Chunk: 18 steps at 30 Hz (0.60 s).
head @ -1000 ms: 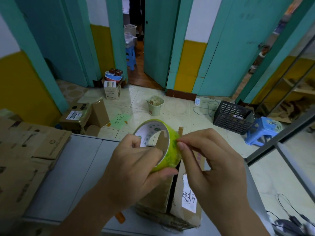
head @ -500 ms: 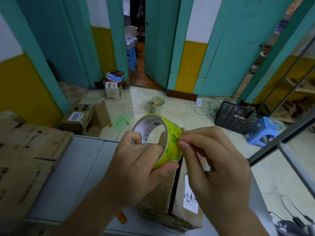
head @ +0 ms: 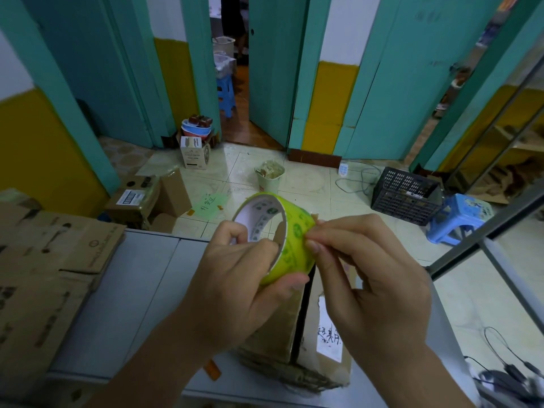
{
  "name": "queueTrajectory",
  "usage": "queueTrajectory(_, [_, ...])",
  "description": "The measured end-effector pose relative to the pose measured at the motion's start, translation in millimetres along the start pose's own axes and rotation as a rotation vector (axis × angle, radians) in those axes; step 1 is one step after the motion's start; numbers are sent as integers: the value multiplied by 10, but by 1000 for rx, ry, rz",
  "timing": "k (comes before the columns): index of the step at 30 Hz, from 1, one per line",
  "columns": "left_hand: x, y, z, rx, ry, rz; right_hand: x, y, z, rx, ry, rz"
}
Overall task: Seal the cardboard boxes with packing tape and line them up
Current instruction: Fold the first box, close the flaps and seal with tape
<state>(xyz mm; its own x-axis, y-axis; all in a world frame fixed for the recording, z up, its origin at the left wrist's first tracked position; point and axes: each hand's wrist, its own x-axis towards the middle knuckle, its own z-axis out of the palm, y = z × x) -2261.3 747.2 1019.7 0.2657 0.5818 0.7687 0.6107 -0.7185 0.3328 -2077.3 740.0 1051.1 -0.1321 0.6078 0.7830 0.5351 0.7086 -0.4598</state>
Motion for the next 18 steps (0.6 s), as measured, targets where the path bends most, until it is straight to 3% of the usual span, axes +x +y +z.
queueTrajectory(6, [-23,59,-39,-285,-291,-398,52,65,79,-95,-71,-32])
queueTrajectory(12, [9,133,-95,-344,-265,-382,132,123,-1,-89,-152,-47])
queueTrajectory(18, [26,186,-135,-372,-228,-400,14,155,20,-40,-116,-155])
